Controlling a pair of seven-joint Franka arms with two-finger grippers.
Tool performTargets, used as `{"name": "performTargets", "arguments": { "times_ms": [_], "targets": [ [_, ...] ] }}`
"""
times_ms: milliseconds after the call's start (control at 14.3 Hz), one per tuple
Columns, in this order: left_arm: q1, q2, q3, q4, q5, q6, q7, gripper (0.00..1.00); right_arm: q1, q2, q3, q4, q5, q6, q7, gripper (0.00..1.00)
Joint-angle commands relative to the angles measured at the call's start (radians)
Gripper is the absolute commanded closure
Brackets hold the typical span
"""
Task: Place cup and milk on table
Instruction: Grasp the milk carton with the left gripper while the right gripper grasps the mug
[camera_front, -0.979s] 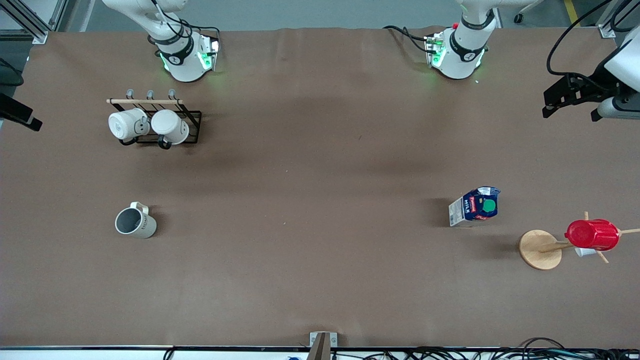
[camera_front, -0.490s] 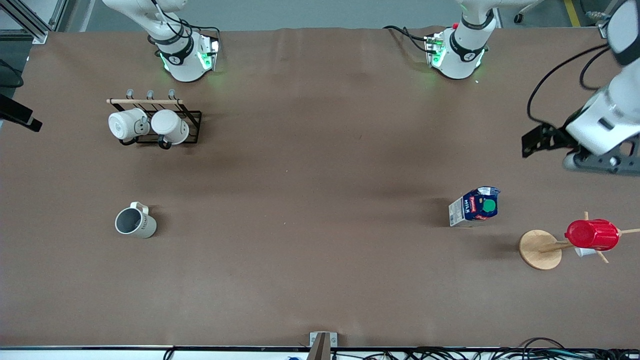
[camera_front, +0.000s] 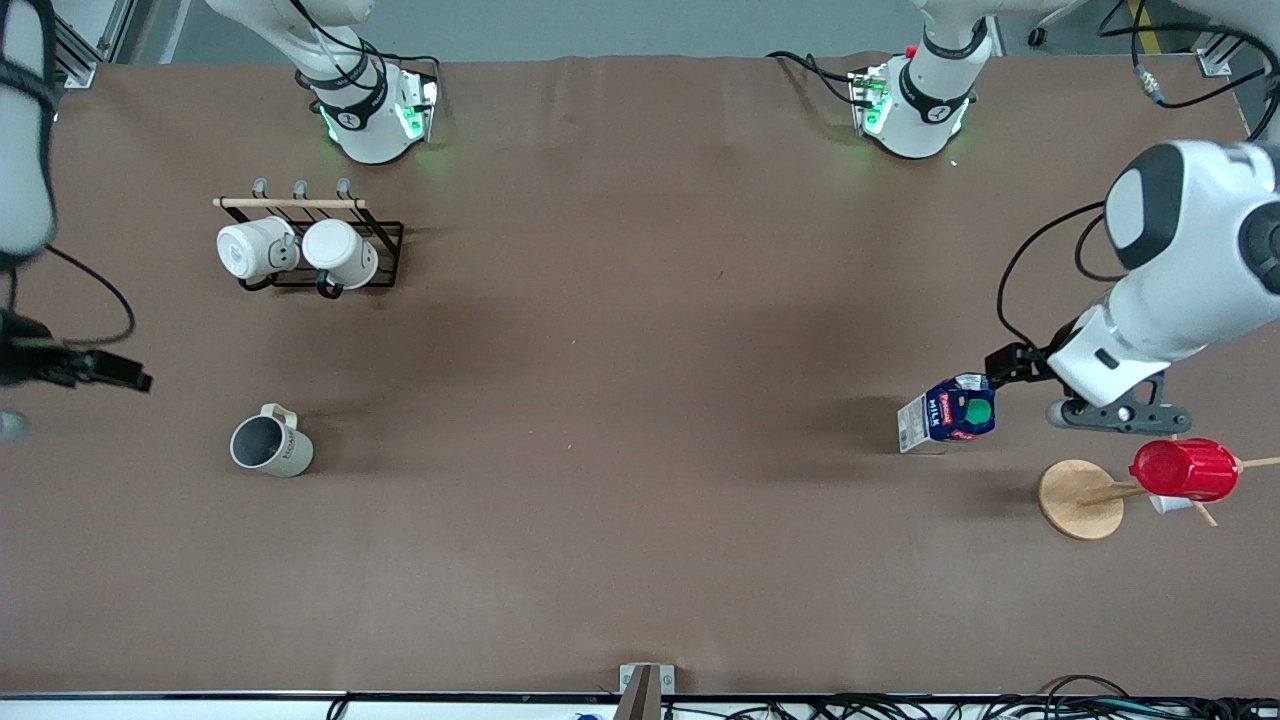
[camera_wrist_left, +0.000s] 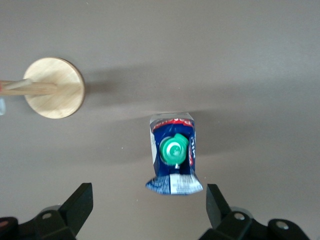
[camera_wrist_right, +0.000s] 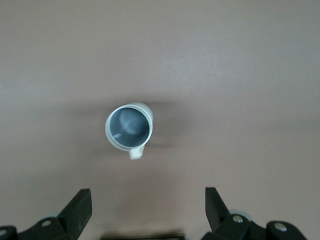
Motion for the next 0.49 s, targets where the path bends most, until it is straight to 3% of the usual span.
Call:
{"name": "performTargets", "arguments": {
  "times_ms": [0, 420],
  "targets": [
    [0.011, 0.014, -0.006, -0.045, 0.009, 0.068, -0.014, 0.0, -0.011, 0.07, 0.008, -0.076, -0.005, 0.173, -0.04, 0.0],
    [-0.006, 0.076, -0.016, -0.068, 0.004, 0.145, -0.029, 0.0, 0.009, 0.135, 0.011, -0.288, -0.005, 0.529, -0.08, 0.0]
  ]
}}
